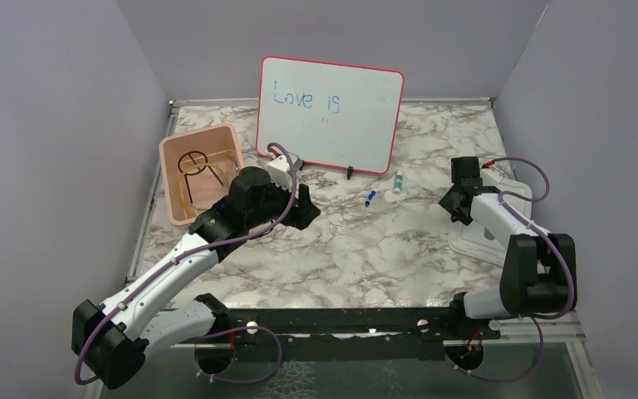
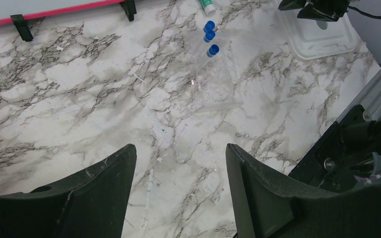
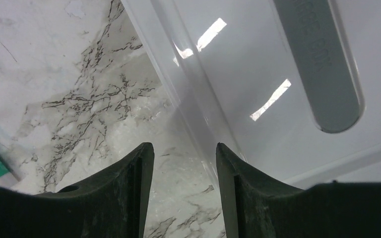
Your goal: Organize the chemistry lab equipment
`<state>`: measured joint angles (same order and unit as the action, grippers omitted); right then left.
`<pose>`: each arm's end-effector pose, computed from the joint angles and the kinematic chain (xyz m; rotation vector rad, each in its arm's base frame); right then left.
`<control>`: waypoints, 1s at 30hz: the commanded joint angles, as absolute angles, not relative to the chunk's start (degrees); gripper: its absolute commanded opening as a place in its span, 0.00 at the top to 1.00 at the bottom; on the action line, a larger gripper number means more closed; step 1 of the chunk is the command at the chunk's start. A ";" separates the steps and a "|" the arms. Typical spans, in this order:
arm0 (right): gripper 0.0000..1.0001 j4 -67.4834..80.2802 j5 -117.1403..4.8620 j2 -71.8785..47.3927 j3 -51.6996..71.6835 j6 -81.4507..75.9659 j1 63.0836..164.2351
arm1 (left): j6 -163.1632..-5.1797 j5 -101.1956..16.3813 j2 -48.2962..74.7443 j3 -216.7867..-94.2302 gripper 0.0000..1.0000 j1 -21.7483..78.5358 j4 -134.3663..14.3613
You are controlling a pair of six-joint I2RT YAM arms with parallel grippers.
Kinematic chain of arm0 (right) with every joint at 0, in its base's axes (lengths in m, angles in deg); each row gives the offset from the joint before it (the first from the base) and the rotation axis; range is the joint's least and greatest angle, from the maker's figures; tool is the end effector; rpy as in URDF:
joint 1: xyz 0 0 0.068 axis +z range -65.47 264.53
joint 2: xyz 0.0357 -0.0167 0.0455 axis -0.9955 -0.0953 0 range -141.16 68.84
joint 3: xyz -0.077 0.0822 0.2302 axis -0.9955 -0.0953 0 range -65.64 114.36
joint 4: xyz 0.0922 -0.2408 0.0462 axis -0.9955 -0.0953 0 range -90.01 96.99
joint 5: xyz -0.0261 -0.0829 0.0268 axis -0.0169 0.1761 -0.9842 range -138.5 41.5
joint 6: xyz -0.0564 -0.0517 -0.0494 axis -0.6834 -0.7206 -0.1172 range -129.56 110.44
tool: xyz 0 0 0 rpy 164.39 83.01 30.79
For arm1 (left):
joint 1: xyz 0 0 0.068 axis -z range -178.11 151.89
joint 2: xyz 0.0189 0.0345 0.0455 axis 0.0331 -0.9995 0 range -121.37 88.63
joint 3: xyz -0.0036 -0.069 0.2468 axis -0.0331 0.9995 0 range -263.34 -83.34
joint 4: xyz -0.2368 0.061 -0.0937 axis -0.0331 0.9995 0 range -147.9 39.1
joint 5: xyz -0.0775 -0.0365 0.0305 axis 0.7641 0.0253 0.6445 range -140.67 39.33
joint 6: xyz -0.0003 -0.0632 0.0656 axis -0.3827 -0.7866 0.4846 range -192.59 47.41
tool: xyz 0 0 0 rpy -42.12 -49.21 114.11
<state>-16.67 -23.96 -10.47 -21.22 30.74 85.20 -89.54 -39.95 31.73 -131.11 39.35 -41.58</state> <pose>0.2877 -0.0304 0.1384 0.9806 2.2749 -0.2603 0.2101 -0.1802 0.2744 0.4947 2.0384 -0.7791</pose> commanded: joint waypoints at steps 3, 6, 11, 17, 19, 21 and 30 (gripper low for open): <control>0.47 -15.75 -24.10 -16.25 -17.21 28.32 84.88 | -89.61 -38.18 31.82 -130.83 0.31 39.16 -43.59; 0.47 -14.55 -23.44 -18.52 -16.69 26.72 84.88 | -89.55 -38.54 31.38 -131.72 0.31 39.07 -43.74; 0.47 -14.16 -23.26 -21.60 -15.79 25.46 84.87 | -89.70 -37.94 30.95 -131.62 0.31 38.90 -44.28; 0.47 -14.19 -21.83 -22.43 -15.18 25.43 84.88 | -89.56 -37.66 29.84 -131.50 0.31 38.90 -44.32; 0.46 -14.76 -19.92 -21.91 -14.98 26.10 84.84 | -89.59 -37.66 29.50 -131.50 0.31 38.90 -44.32; 0.42 -14.84 -17.76 -21.69 -15.10 27.06 84.22 | -89.60 -37.58 29.06 -131.44 0.31 38.85 -44.28; 0.54 -8.27 -31.08 -26.13 -16.60 24.64 80.35 | -90.74 -34.88 26.12 -133.56 0.31 38.89 -44.75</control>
<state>-12.38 -23.46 -23.69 -15.91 25.73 81.18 -89.61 -38.00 27.42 -131.15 39.08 -42.68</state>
